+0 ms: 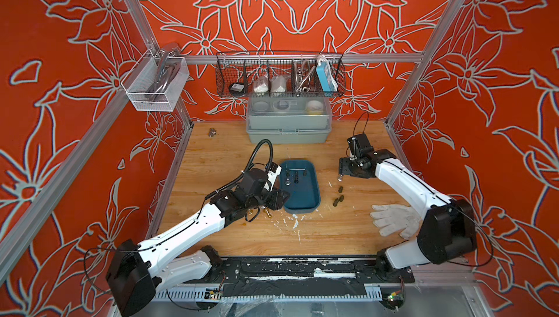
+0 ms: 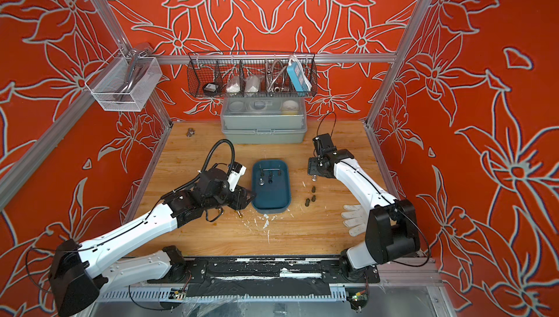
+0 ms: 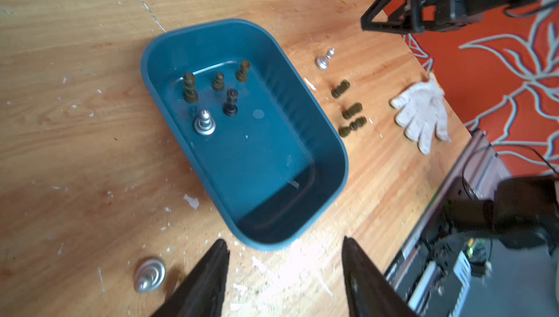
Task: Put the chess pieces into the storage box
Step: Pick up the chess piece at the center of the board.
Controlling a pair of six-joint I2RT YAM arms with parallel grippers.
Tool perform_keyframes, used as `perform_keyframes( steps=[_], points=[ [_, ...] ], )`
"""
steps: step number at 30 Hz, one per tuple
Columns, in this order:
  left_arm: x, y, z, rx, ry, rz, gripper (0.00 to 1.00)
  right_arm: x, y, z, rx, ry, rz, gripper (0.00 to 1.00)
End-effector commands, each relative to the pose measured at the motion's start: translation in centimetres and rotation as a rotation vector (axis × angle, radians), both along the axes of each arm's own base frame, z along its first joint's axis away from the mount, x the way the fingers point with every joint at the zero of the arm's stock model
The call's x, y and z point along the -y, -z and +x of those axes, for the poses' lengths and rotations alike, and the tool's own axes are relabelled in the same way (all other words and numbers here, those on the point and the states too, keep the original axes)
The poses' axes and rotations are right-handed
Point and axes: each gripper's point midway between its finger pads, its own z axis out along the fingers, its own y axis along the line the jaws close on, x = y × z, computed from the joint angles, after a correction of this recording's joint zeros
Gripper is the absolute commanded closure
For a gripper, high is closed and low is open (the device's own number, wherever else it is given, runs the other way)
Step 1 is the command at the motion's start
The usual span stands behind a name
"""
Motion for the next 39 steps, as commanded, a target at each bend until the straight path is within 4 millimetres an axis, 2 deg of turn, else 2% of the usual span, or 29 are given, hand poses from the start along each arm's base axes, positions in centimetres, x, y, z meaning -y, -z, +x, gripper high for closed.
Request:
perform_keyframes(
  steps=[1, 5, 12, 19, 20, 28, 33, 39],
  points=[
    [-0.3, -0.5, -1.2, 0.037, 0.049, -0.008, 0.40, 0.3, 1.6, -3.0, -0.127, -0.045, -0.038, 0.34],
    [-0.9, 0.8, -1.4, 0.044, 0.031, -0.008, 0.41, -0.3, 2.6, -3.6, -0.159, -0.098, -0.074, 0.37],
    [0.0, 1.4, -1.6, 0.028, 0.064, -0.028, 0.41, -1.5, 5.5, -3.2, -0.233, -0.124, -0.048, 0.47],
    [0.2, 2.0, -1.4, 0.026, 0.074, -0.022, 0.41, -1.7, 8.2, -2.9, -0.287, -0.118, -0.058, 0.56],
    [0.4, 3.1, -1.2, -0.004, 0.072, -0.002, 0.41, -1.8, 8.5, -2.8, -0.293, -0.118, -0.056, 0.57],
    [1.1, 3.5, -1.0, -0.023, 0.087, -0.012, 0.41, -1.8, 9.7, -2.1, -0.302, -0.109, -0.074, 0.68],
    [0.9, 3.4, -0.9, -0.023, 0.078, -0.008, 0.41, -1.7, 9.9, -2.2, -0.304, -0.105, -0.075, 0.76],
    [0.8, 3.7, -1.0, -0.027, 0.072, -0.006, 0.41, -1.7, 10.3, -2.2, -0.308, -0.110, -0.078, 0.81]
  ],
)
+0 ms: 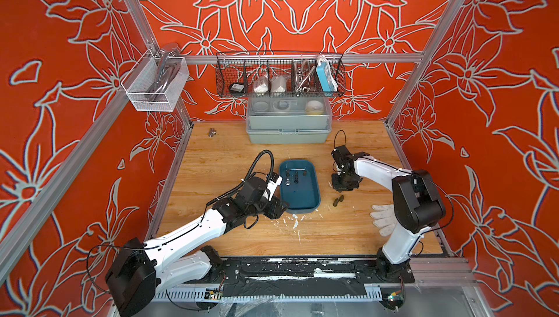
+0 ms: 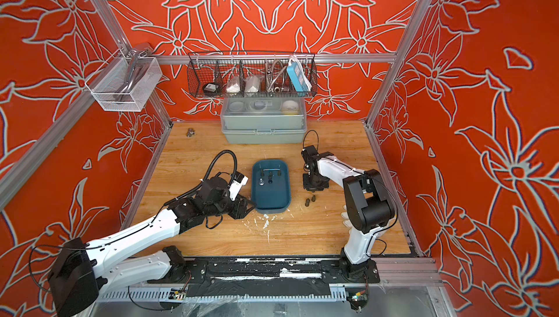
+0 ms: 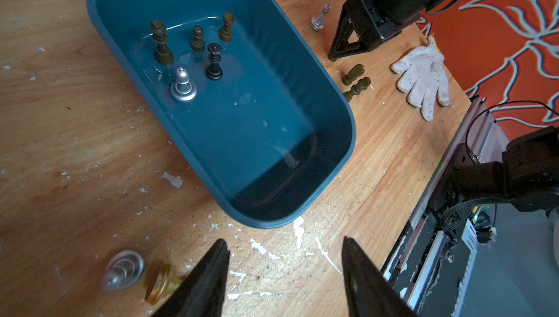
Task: Put the chess pieces into the storage box
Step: Pick up the chess piece at the center of the board.
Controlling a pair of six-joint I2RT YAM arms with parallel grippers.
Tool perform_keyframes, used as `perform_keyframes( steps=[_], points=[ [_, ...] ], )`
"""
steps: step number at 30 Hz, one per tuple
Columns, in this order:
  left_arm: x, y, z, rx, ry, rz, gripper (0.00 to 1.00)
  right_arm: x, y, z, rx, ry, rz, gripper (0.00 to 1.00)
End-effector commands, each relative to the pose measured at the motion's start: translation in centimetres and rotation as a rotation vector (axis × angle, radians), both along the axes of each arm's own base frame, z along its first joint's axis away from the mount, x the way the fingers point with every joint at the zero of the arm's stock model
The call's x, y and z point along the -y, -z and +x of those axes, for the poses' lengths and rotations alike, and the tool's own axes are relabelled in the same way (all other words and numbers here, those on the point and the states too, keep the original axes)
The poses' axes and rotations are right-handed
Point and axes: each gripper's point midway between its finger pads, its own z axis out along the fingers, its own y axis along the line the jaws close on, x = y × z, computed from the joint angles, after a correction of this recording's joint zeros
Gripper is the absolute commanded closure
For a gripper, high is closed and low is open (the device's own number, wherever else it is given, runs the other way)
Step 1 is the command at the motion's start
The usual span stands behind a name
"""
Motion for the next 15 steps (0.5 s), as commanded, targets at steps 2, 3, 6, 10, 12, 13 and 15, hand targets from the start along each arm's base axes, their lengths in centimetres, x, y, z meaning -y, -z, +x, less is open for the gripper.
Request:
perform_keyframes(
  steps=[2, 3, 6, 10, 12, 13, 15],
  points=[
    [0.3, -0.2, 0.0, 0.011, 0.009, -0.014, 0.41, 0.2, 0.7, -0.4, -0.019, 0.003, -0.015, 0.80],
    [0.3, -0.1, 0.0, 0.007, 0.009, -0.012, 0.41, 0.3, 0.7, -0.4, -0.019, 0.003, -0.014, 0.81],
    [0.2, 0.0, 0.0, 0.009, 0.002, -0.009, 0.41, 0.3, 0.5, -0.4, -0.013, 0.001, -0.014, 0.81],
    [0.0, 0.1, 0.1, 0.015, -0.006, -0.005, 0.41, 0.3, 0.0, -0.4, -0.006, 0.001, -0.009, 0.83],
    [0.0, 0.1, 0.2, 0.014, -0.010, -0.003, 0.41, 0.2, -0.2, -0.5, -0.005, 0.000, -0.006, 0.84],
    [0.0, 0.0, 0.2, 0.012, -0.011, -0.004, 0.41, 0.1, -0.4, -0.5, -0.001, -0.001, -0.001, 0.84],
    [0.2, -0.2, 0.2, 0.007, -0.010, -0.009, 0.41, 0.2, -0.8, -0.5, 0.006, -0.001, 0.002, 0.84]
  ],
)
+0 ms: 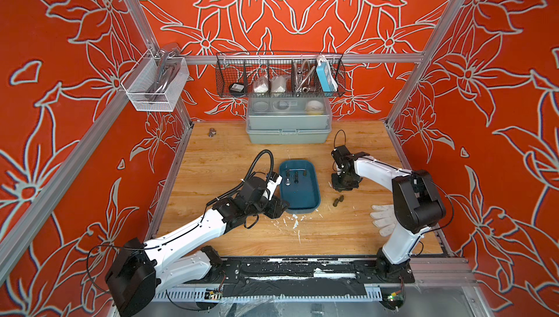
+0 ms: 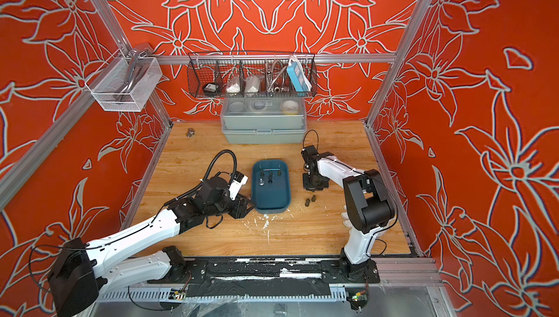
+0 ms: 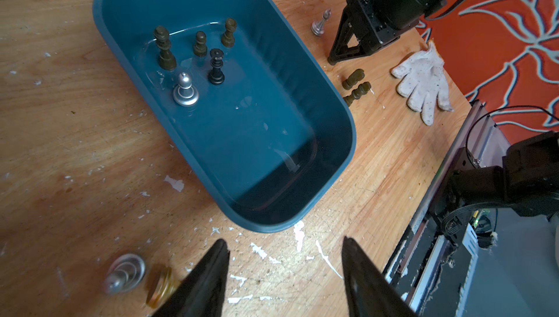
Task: Put the chess pieces into the storage box
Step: Pick up the chess piece at the center of the board.
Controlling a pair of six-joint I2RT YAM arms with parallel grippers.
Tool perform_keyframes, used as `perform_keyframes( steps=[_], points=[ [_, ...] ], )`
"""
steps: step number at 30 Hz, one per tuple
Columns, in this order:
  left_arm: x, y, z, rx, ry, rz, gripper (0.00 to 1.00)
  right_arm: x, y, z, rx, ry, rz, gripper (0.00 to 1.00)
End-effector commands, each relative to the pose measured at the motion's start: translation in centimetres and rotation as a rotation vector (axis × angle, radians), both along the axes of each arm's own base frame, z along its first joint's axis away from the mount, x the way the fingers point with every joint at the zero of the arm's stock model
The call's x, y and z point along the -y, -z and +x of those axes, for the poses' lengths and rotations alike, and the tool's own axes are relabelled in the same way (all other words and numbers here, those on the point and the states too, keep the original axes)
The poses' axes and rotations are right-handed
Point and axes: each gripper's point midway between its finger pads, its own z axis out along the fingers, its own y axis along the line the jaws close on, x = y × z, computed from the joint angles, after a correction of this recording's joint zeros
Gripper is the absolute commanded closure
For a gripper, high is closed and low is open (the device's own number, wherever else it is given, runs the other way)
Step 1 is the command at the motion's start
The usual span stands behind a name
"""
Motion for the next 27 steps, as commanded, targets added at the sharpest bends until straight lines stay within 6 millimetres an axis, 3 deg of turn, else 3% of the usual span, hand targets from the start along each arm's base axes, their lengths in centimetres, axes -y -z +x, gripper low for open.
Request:
perform_keyframes(
  steps=[1, 9, 14, 22, 27],
  points=[
    [0.4, -0.3, 0.0, 0.004, 0.008, -0.013, 0.41, 0.2, -1.0, -0.6, 0.006, -0.002, 0.003, 0.84],
    [0.9, -1.5, -0.1, 0.024, 0.041, -0.040, 0.39, -0.1, -3.6, -0.7, 0.044, -0.010, 0.020, 0.84],
    [0.6, -2.1, 0.3, 0.042, 0.004, -0.058, 0.39, -1.7, -6.5, -0.9, 0.085, -0.052, 0.038, 0.84],
    [-1.7, -1.3, 1.5, 0.031, -0.149, -0.054, 0.39, -6.4, -11.9, -0.6, 0.182, -0.150, 0.093, 0.84],
    [-3.0, -1.6, 1.8, 0.029, -0.198, -0.081, 0.39, -10.7, -12.8, -0.3, 0.197, -0.228, 0.138, 0.84]
  ],
)
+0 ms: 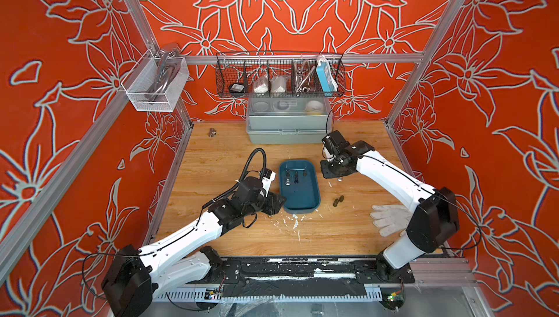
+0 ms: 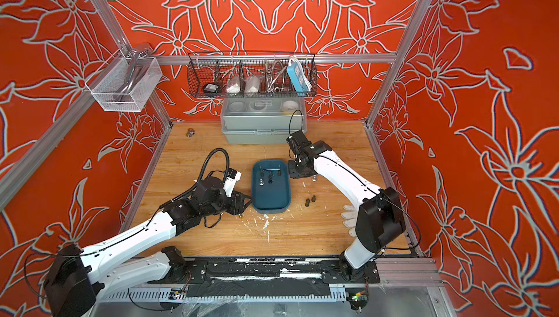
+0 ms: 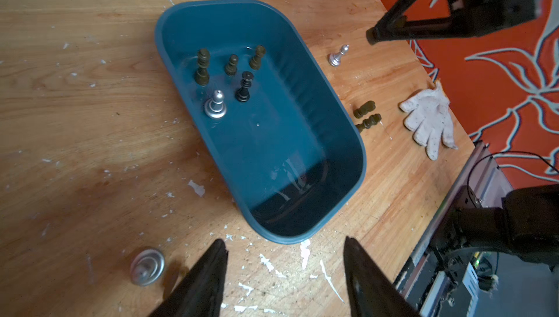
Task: Put the chess pieces into the storage box
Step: Pick up the chess piece at the center of the board, then place the chess piece in the storage box.
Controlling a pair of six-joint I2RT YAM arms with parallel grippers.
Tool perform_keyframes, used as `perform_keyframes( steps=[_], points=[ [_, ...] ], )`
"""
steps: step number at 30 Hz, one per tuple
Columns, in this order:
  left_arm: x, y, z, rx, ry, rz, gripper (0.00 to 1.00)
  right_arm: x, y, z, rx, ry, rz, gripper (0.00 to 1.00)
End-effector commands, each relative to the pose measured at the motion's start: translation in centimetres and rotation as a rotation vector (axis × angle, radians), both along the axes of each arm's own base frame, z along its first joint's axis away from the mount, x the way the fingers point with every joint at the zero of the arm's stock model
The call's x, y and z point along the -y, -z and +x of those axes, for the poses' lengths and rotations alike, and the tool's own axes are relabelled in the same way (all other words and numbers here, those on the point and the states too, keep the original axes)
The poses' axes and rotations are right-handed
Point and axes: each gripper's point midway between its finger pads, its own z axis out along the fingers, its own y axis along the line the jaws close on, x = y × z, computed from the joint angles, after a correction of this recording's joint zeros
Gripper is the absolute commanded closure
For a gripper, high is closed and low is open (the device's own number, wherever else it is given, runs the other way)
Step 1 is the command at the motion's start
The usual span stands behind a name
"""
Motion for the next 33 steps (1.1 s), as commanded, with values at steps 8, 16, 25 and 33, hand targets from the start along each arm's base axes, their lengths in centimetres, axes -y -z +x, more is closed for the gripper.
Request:
perform_keyframes(
  steps=[8, 16, 25, 33],
  points=[
    [-2.5, 0.2, 0.2, -0.007, -0.101, 0.001, 0.39, -5.5, 3.6, 0.6, -0.093, -0.098, -0.040, 0.84],
    [-2.8, 0.5, 0.2, -0.022, -0.112, 0.002, 0.39, -5.8, 7.4, 1.8, -0.143, -0.108, -0.137, 0.84],
    [-2.6, 0.8, 0.3, -0.029, -0.107, 0.008, 0.39, -6.2, 10.2, 2.6, -0.168, -0.109, -0.180, 0.84],
    [-2.9, 0.9, 0.3, -0.027, -0.115, 0.018, 0.39, -6.2, 11.8, 2.8, -0.190, -0.108, -0.206, 0.84]
  ],
)
